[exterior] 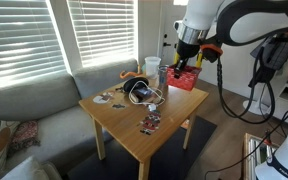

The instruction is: Pick up the red basket and put it on the bottom right corner of the table

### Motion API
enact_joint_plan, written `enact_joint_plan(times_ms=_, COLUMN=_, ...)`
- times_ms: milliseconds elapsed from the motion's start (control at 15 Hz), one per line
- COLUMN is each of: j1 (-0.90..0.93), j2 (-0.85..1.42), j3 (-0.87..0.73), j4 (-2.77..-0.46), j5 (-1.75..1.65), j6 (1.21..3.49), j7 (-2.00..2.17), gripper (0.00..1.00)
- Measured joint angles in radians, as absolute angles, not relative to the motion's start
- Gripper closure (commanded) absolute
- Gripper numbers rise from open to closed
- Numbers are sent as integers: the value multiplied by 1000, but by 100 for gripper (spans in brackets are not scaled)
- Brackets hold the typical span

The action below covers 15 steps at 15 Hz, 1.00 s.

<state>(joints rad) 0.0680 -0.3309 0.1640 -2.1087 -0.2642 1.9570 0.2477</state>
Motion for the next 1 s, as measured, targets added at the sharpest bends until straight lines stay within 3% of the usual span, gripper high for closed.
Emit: enact_joint_plan(times_ms=1000, j1=-114, j2=-307, j3=120, j4=-2341, j5=-504, j6=2099, j7=562, gripper=99)
